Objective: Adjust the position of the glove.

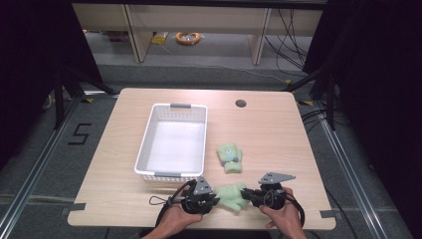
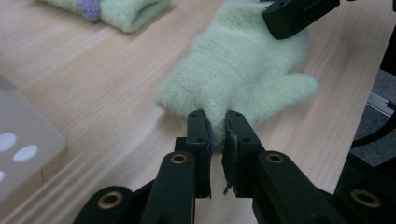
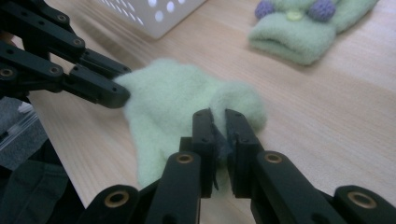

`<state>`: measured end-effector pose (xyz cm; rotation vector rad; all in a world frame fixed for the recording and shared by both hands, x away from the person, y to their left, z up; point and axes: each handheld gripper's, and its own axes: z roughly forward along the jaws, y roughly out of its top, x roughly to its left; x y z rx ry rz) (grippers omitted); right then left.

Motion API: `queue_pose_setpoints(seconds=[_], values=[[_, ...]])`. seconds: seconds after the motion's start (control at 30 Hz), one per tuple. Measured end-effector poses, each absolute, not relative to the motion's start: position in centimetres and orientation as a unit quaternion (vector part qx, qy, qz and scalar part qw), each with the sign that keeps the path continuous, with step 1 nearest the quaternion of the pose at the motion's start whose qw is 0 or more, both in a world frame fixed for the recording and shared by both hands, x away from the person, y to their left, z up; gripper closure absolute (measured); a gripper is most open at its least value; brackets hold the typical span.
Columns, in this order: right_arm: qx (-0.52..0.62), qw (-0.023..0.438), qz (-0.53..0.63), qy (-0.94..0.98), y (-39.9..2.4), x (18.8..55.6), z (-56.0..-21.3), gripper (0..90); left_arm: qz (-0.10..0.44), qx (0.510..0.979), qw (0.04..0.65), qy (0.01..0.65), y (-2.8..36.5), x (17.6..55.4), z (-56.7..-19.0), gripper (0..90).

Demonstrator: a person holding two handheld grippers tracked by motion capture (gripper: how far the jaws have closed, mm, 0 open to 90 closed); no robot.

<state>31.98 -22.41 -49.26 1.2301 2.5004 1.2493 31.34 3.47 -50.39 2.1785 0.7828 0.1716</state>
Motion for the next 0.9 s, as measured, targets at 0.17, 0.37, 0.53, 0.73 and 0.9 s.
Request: queue_pose_setpoints(seconds=[0.17,0.37,0.53,0.73,0.9], values=[[0.415,0.030,0.397,0.818,-22.2,31.9,-49.9,79.5,0.064,0.863,0.394,0.310,3.5,31.3,-50.8,79.7],[0.409,0.047,0.385,0.826,-22.4,31.9,-49.5,62.4,0.065,0.860,0.390,0.322,3.8,31.1,-50.6,66.1],[0.426,0.043,0.394,0.813,-22.6,31.6,-48.5,51.5,0.064,0.847,0.410,0.332,4.5,30.5,-49.5,54.4],[0.414,0.089,0.416,0.805,-23.3,33.8,-46.6,48.9,0.057,0.836,0.424,0.344,5.7,29.8,-48.7,48.1],[0.412,0.102,0.408,0.808,-22.4,36.6,-46.2,49.8,0.045,0.829,0.431,0.353,6.2,29.4,-48.9,44.5]])
